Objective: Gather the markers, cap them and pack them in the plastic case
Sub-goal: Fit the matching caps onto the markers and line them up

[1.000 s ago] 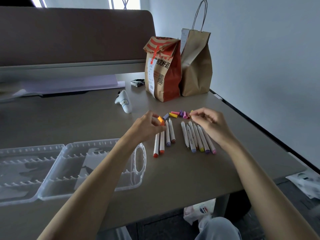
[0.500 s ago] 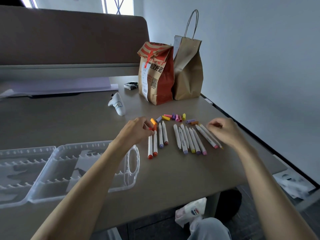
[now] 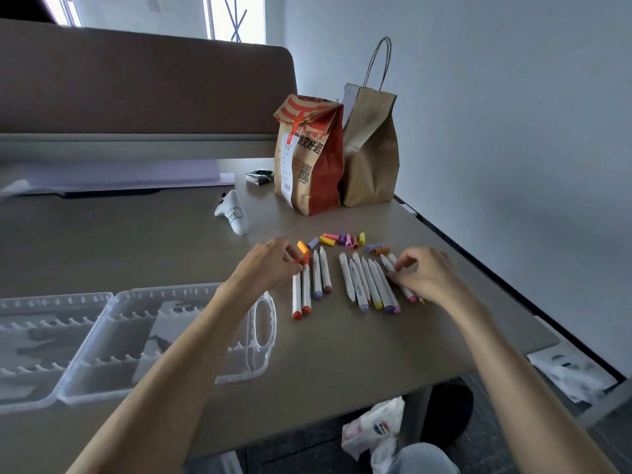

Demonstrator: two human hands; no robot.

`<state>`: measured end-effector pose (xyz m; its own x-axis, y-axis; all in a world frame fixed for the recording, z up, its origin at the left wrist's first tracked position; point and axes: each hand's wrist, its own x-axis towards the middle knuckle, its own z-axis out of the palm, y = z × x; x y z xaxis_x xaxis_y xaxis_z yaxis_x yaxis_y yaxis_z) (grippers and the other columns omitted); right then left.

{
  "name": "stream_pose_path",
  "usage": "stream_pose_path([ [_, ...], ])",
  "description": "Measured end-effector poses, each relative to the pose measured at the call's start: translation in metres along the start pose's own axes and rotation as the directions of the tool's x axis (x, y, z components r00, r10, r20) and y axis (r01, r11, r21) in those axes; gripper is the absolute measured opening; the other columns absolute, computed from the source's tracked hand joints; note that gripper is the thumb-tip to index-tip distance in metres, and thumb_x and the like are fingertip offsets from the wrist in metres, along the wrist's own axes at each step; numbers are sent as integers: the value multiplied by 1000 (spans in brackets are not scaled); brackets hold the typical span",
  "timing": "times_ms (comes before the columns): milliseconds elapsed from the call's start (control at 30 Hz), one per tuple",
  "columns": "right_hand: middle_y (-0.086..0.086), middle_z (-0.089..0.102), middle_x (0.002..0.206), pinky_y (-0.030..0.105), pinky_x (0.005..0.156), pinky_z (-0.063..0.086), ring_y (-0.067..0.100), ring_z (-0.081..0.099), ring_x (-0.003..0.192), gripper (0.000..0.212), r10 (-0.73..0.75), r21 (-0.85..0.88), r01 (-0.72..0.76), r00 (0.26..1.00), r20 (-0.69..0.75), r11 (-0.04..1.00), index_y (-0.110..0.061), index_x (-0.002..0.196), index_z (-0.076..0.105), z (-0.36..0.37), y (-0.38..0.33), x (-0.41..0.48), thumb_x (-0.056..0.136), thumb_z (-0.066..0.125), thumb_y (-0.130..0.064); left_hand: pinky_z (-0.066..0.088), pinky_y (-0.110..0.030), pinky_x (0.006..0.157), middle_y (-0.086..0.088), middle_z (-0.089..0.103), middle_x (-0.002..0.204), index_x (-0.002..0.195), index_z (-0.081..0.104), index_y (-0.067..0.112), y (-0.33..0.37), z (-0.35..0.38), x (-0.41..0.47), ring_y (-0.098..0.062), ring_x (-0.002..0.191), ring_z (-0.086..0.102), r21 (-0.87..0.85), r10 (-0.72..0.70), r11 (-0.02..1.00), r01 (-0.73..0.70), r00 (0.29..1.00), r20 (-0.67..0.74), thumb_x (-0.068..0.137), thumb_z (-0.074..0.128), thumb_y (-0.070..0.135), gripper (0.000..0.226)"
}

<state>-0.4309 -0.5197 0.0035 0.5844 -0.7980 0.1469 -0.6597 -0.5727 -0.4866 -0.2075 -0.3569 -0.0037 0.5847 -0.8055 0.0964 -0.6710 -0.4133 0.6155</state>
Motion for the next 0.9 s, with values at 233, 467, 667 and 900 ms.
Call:
stream_pose_path([
  [233,1,69,68,21,50,43,9,62,50,20,57,31,-58,998,23,998,-15,80,70,0,-7,2,83,70,-35,53,-36,79,3,65,90,91,60,26,-2,2,1,-20,86,62,89,-46,995,51,998,-53,87,58,31,7],
  [467,6,60,61,29,56,42,15,55,58,37,60,388,-70,997,39,919,-6,74,70,-4,6,7,74,67,-43,54,-35,79,8,65,92,87,57,30,3,-2,0,-20,87,63,162,-3,987,21,994,-112,87,56,29,1],
  [667,2,74,74,27,51,50,18,65,66,13,-25,749,20,1000,-4,662,-5,89,68,-13,-9,17,92,64,-18,53,-39,84,-1,68,106,103,65,20,24,-3,46,-23,96,63,228,72,972,-49,993,-93,91,53,21,18],
  [900,-3,76,79,22,48,49,9,68,64,7,56,837,26,996,-68,547,-14,90,69,-10,6,27,89,70,-21,48,-34,94,9,65,108,105,70,23,48,18,108,-14,103,59,286,198,931,-226,973,122,95,53,25,20],
])
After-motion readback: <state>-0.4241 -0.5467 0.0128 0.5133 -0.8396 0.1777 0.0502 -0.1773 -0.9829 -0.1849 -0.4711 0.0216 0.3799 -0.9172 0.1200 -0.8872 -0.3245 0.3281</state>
